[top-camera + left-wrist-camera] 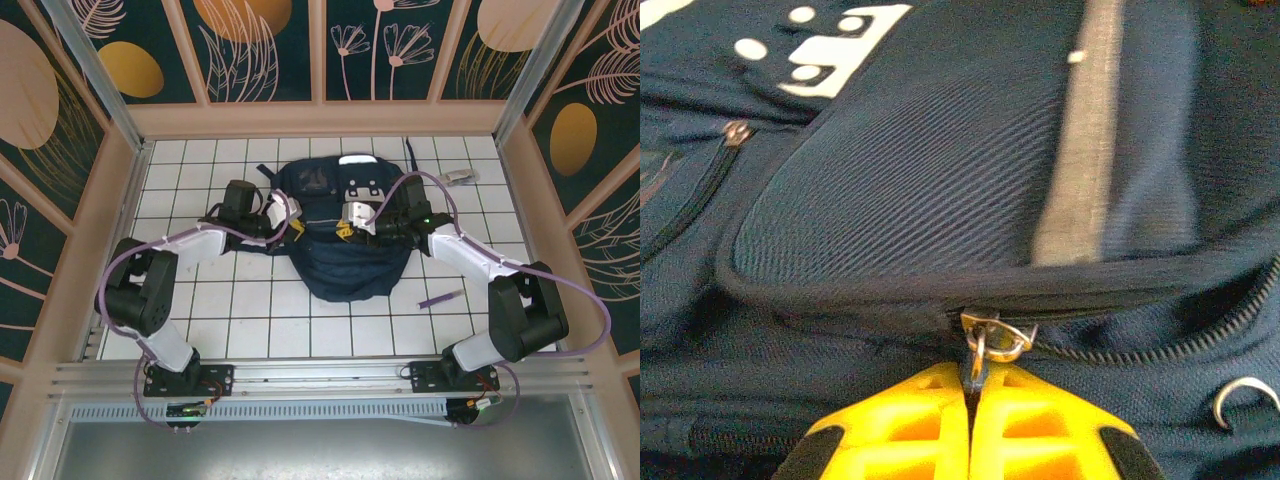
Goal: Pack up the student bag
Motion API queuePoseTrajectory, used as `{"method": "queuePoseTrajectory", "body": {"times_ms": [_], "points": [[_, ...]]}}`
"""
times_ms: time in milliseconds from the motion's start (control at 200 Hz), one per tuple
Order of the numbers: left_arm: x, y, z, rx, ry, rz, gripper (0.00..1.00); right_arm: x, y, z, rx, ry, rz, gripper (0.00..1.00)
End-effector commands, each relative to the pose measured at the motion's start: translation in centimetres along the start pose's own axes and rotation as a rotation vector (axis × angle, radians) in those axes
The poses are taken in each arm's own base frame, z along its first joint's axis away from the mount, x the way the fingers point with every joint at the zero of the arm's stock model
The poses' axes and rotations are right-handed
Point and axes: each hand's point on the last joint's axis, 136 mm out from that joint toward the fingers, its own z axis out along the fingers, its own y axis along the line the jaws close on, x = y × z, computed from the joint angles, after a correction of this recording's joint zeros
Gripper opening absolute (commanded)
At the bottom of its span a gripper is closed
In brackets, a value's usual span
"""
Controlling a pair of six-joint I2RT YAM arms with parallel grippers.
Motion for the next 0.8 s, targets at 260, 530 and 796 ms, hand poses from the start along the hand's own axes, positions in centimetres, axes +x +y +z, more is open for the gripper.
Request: {"method": "queuePoseTrajectory", "body": {"times_ms": [260,530,796], "points": [[-3.4,2.3,-3.0,-0.12,-0.038,0.179,0.54,-3.2,-3.3,-1.5,0.235,-0.099,-0.023,0.25],[-6.5,-3.3,-1.8,-0.021,-0.037,0.469,0.73,-4.3,-9.4,-7.1,0.708,-0.251,0.296,0.66],[-4.1,-4.3,2.0,0.072,0.092,0.52,0.74,4.1,-13.1,-19.3,1.381,-0.152,1.039,0.99]]}}
